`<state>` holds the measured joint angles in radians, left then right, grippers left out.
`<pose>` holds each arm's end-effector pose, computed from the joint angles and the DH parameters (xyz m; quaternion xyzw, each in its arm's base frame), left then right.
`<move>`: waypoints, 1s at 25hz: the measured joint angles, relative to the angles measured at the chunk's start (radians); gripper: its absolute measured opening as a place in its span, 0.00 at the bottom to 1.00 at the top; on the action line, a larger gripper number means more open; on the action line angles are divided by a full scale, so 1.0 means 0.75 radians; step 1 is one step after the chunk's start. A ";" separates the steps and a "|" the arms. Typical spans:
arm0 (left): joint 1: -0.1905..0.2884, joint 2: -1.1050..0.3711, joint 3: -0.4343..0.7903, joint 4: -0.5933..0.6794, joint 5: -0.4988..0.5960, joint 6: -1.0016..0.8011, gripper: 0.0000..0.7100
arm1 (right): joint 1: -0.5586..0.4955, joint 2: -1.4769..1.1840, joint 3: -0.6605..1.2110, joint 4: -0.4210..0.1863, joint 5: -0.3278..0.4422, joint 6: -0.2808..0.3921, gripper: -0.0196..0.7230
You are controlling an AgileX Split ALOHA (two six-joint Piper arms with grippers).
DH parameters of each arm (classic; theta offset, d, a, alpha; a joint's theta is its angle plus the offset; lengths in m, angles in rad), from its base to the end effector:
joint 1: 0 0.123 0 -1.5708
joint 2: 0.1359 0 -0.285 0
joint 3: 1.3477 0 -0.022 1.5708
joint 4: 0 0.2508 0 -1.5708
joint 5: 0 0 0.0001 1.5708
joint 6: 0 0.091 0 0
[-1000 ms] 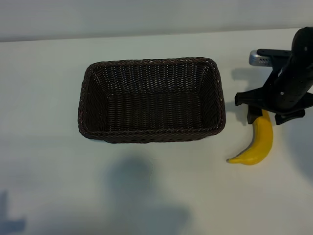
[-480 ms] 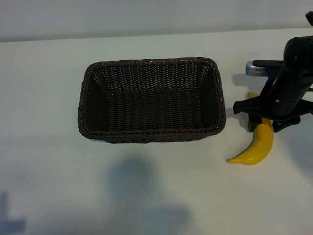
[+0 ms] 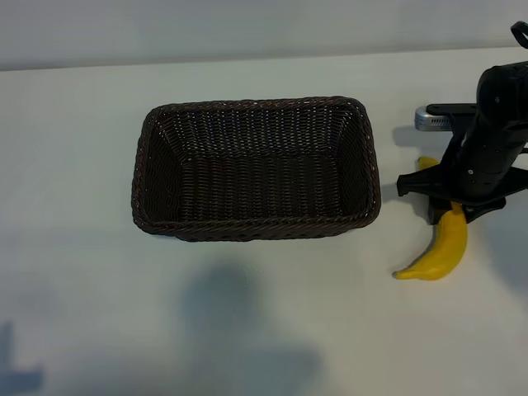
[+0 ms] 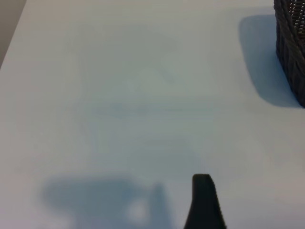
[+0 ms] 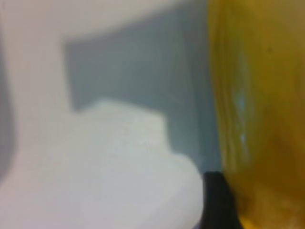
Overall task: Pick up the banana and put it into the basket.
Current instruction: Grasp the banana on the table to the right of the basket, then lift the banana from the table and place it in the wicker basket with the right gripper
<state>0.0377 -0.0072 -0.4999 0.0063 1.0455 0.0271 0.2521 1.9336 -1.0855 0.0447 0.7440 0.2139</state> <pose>-0.0053 0.0003 0.2785 -0.0046 0.8473 0.0203 0.5306 0.3276 0.0872 0.1255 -0.0032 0.9993 0.0228 0.0284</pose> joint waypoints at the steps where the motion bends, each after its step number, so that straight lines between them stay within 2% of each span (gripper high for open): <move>1: 0.000 0.000 0.000 -0.008 0.000 0.000 0.75 | 0.000 -0.003 0.000 -0.013 0.009 0.000 0.61; 7: 0.000 0.000 0.000 0.000 0.000 0.000 0.75 | 0.000 -0.118 0.000 -0.047 0.099 -0.002 0.61; 13: 0.000 0.000 0.000 0.000 0.000 0.000 0.75 | 0.000 -0.233 -0.168 -0.060 0.368 -0.084 0.61; 16: 0.000 0.000 0.000 0.000 0.000 0.000 0.75 | 0.000 -0.232 -0.304 -0.060 0.462 -0.130 0.61; 21: 0.000 0.000 0.001 0.000 0.000 0.000 0.75 | 0.016 -0.192 -0.468 0.004 0.563 -0.194 0.61; 25: 0.000 0.000 0.001 0.000 0.000 0.000 0.75 | 0.110 -0.130 -0.594 0.014 0.598 -0.202 0.61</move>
<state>0.0377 -0.0072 -0.4989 0.0063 1.0455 0.0271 0.3348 1.8362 -1.5313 0.0552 1.1922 0.0620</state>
